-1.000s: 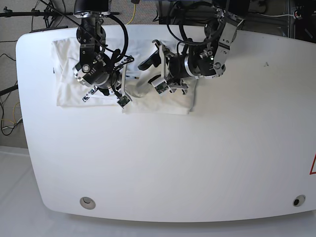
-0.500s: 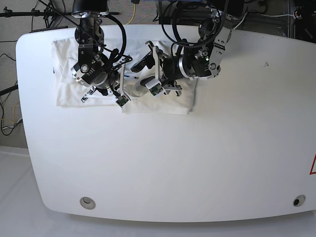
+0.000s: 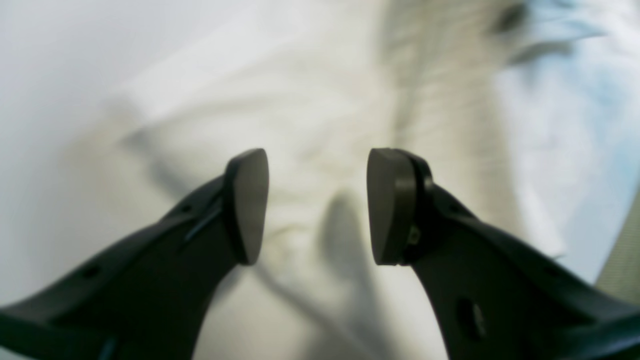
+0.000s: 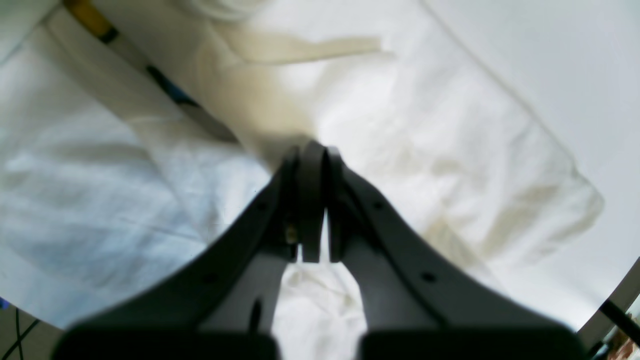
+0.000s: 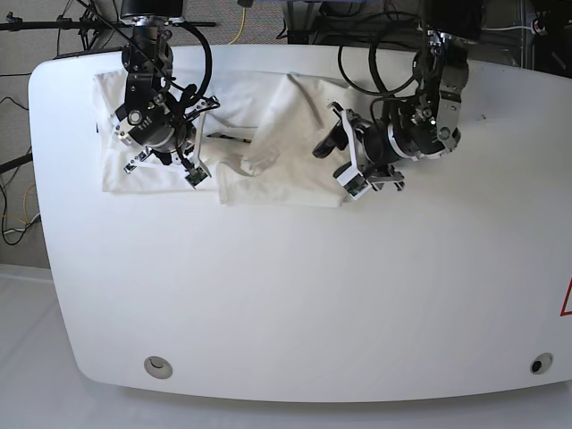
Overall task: Fold the T-shirt properly
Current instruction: 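Grasp the folded edge with the left gripper near the right gripper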
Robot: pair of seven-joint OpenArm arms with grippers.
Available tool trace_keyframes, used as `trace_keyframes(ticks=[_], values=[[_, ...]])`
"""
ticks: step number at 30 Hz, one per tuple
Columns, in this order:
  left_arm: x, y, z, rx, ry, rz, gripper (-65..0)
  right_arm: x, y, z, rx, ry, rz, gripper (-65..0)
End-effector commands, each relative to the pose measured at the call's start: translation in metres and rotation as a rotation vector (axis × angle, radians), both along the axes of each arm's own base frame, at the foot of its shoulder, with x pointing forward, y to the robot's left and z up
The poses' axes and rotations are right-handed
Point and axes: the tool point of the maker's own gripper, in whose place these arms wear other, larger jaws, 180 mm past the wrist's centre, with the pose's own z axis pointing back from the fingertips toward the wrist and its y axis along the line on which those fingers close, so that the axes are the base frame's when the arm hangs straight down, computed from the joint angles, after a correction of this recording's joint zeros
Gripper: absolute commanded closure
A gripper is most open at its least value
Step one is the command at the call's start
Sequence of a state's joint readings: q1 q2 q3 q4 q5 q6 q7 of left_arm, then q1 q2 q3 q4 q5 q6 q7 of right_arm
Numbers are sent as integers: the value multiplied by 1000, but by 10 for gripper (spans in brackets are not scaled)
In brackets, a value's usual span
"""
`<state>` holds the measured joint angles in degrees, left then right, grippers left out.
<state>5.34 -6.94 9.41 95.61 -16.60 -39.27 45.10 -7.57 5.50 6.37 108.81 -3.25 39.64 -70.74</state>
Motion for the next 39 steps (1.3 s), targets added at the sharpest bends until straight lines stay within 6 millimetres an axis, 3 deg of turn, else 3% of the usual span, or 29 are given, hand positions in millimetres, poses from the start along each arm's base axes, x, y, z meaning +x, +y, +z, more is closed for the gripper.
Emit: trace_keyframes(ticks=[1, 6, 15, 23, 32, 39], values=[[3, -11, 14, -66, -33, -15, -295, 5, -6, 7, -17, -29, -2, 0], [1, -16, 14, -80, -27, -17, -295, 4, -7, 6, -17, -25, -5, 0], [-12, -59, 23, -157, -16, -72, -295, 4, -7, 7, -18, -27, -5, 0], [-23, -84, 27, -186, -7, -127, -295, 2, -11, 6, -26, -22, -5, 0], [-26, -81, 21, -177, 8, -124, -295, -4, -15, -4, -32, 15, -7, 0], [-35, -78, -4, -163, 89, -113, -295, -10, -14, -23, -13, 71, -9, 0]])
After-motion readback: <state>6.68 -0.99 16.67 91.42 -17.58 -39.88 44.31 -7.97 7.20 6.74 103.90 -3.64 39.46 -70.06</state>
